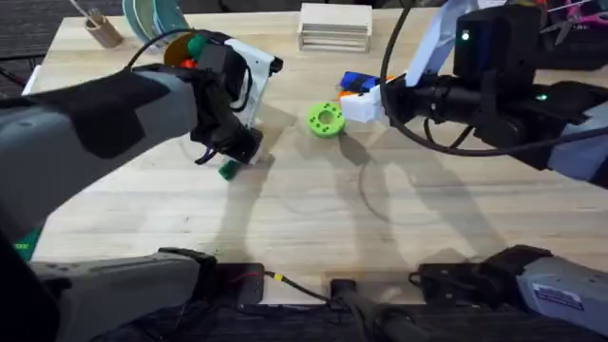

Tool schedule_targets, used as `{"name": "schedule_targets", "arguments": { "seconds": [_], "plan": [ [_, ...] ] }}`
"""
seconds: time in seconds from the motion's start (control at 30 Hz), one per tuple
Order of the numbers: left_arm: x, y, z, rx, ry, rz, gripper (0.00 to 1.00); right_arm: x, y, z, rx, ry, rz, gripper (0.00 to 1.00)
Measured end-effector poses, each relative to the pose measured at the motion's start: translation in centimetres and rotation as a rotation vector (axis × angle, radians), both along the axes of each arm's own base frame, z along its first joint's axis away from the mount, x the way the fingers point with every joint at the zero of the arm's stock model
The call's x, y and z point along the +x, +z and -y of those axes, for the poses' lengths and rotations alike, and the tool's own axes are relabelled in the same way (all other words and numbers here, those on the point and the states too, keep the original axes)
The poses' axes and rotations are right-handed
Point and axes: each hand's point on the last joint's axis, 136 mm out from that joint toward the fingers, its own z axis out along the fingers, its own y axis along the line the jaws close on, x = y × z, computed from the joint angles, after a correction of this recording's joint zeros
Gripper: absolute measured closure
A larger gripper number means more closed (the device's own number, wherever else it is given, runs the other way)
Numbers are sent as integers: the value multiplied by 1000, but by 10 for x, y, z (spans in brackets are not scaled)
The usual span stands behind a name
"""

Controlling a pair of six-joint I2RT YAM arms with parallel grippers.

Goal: Pick up the gripper from the table and insert it into the empty holder that is missing its gripper. Then pick up a screw, insert it into the mounting hole, and use the screwdriver to tighten it. Finally, clean up the table by picking up the vegetable and placing it into the bucket.

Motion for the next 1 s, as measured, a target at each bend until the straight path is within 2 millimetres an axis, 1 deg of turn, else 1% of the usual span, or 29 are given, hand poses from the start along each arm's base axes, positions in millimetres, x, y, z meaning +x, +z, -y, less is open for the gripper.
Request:
{"name": "schedule_targets", "arguments": {
  "seconds": [0.13,0.2,0.33,0.43,0.53,0.63,0.73,0.9,1.0],
  "plan": [
    [5,4,-4,29,5,-13,971,0,0,0,0,0,0,19],
    [12,11,-4,33,7,-2,972,0,0,0,0,0,0,20],
    [35,37,0,24,10,67,972,0,0,0,0,0,0,19],
    [57,64,3,17,14,138,972,0,0,0,0,0,0,18],
    [79,92,1,36,27,225,972,0,0,0,0,0,0,19],
    [104,119,-7,80,56,338,972,0,0,0,0,0,0,21],
    [129,142,-14,113,93,468,972,0,0,0,0,0,0,18],
    [155,166,-30,129,177,611,972,0,0,0,0,0,0,19],
    [164,176,-53,111,295,671,972,0,0,0,0,0,0,18]
  ]
}}
